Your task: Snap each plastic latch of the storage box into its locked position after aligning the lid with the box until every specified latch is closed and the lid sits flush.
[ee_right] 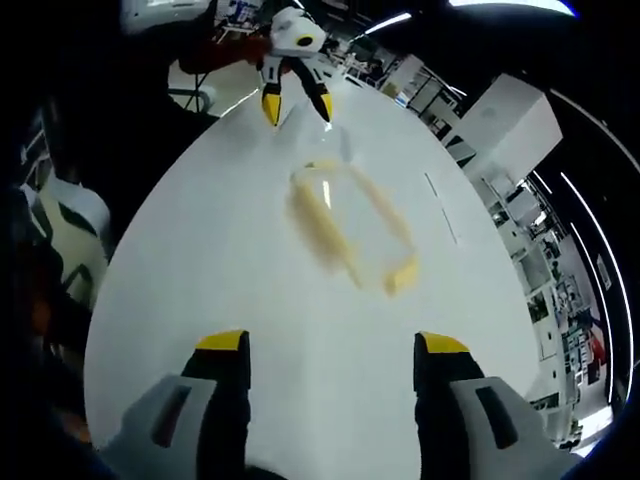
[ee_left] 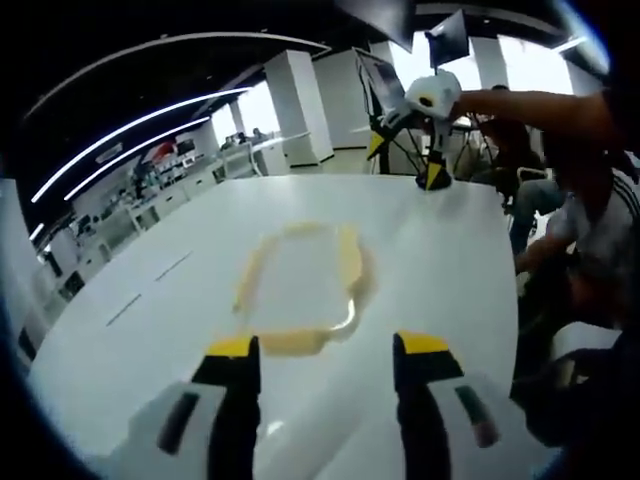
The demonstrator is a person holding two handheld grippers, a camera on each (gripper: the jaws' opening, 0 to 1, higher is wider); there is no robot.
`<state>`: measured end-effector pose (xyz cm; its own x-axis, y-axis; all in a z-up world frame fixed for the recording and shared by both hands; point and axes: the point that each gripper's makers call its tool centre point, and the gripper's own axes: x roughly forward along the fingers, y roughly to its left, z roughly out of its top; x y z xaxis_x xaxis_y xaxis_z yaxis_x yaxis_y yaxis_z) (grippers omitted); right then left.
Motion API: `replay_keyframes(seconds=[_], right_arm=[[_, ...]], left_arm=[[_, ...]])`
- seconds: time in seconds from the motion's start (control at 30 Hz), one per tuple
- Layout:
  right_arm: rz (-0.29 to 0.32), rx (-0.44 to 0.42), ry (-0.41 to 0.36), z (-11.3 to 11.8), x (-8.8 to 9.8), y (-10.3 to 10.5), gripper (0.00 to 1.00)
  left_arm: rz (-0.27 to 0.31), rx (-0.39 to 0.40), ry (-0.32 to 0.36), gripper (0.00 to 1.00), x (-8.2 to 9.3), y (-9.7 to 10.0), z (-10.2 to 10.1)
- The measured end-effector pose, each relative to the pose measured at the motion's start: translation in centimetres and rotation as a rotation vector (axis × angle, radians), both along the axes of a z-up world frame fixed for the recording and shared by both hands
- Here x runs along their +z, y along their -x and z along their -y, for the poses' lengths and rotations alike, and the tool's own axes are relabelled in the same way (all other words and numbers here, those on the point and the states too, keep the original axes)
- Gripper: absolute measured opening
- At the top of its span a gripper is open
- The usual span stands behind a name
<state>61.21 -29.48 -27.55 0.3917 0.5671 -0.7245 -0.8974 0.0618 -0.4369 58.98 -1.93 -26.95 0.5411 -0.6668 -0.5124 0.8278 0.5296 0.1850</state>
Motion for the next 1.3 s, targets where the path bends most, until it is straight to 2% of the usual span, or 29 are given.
replay_keyframes(seconds=[0.33, 0.47, 0.6, 0.73, 0.87, 1.07, 1.3], right_arm=[[-0.011, -0.004, 0.011, 0.2, -0.2, 0.6, 0.66], [-0.021, -0.010, 0.023, 0.9, -0.2, 1.9, 0.66], [-0.037, -0.021, 0.033, 2.3, -0.3, 3.4, 0.66], [-0.060, -0.054, 0.051, 5.3, -0.4, 5.4, 0.66], [-0.049, -0.102, 0.042, 7.7, 0.1, 7.2, 0.66], [-0.038, -0.132, 0.010, 9.7, 1.4, 9.4, 0.66], [-0.029, -0.175, 0.011, 11.8, 1.1, 12.0, 0.66]], left_arm=[[0.001, 0.001, 0.003, 0.53, 0.0, 0.0, -0.2], [0.005, 0.001, 0.003, 0.53, 0.1, 0.2, -0.2], [0.011, 0.005, 0.002, 0.53, 0.2, 0.3, -0.3], [0.017, 0.006, 0.002, 0.53, 0.5, 0.4, 0.1], [0.027, -0.001, -0.001, 0.53, 1.0, 0.4, 0.7], [0.047, -0.010, -0.005, 0.53, 1.7, 0.8, 1.5], [0.059, -0.005, -0.006, 0.53, 2.1, 1.6, 2.0]])
